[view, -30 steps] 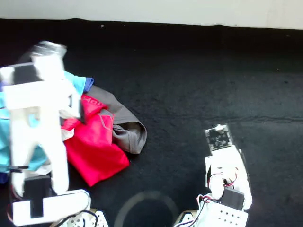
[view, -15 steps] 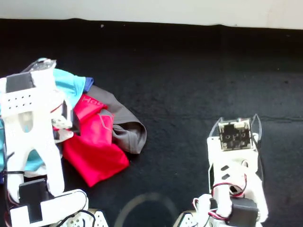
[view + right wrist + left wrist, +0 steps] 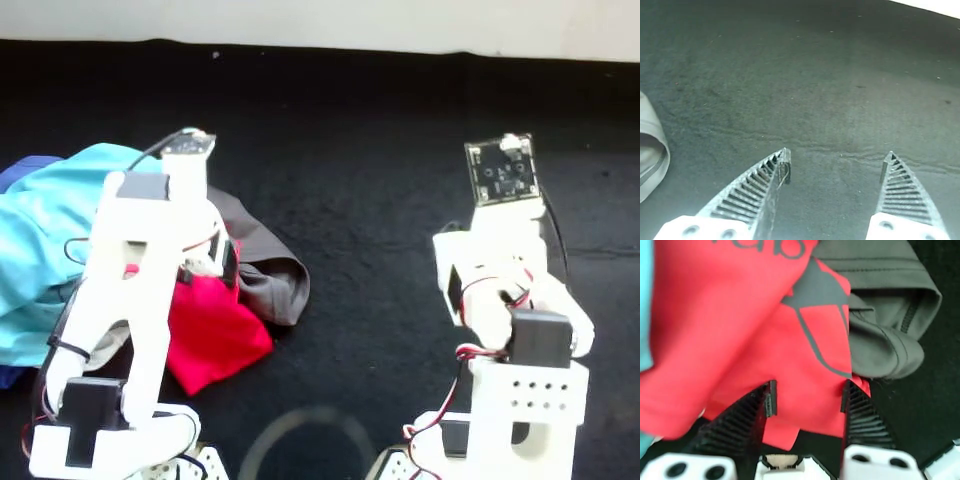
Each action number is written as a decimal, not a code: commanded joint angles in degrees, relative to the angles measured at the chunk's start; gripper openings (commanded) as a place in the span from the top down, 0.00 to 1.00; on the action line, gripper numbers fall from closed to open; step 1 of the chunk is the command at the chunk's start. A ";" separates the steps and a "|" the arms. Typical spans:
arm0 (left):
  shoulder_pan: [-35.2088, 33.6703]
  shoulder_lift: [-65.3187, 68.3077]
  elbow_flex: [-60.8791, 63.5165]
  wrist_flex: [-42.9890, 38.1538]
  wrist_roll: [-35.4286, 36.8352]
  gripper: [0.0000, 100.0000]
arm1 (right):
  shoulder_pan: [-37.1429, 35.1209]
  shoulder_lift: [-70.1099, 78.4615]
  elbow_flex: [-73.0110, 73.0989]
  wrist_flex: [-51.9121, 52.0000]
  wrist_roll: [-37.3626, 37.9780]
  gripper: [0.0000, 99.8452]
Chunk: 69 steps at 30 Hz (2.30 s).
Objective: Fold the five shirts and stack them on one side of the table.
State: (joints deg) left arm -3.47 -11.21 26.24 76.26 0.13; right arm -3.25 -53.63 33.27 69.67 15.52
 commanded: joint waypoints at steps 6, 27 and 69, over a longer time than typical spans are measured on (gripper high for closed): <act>-14.02 -1.98 10.77 -11.69 -6.07 1.00 | -7.60 1.01 -0.40 -0.22 -0.53 0.72; -55.34 -1.27 -12.26 -17.05 -23.30 0.99 | -31.16 36.88 -22.20 -3.03 -14.24 0.72; -54.73 -1.89 -15.43 5.10 -22.86 0.78 | -22.46 103.08 -100.26 23.69 -16.62 0.99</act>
State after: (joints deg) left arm -62.11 -11.12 13.05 80.75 -22.55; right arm -32.00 50.02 -55.96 89.27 -1.01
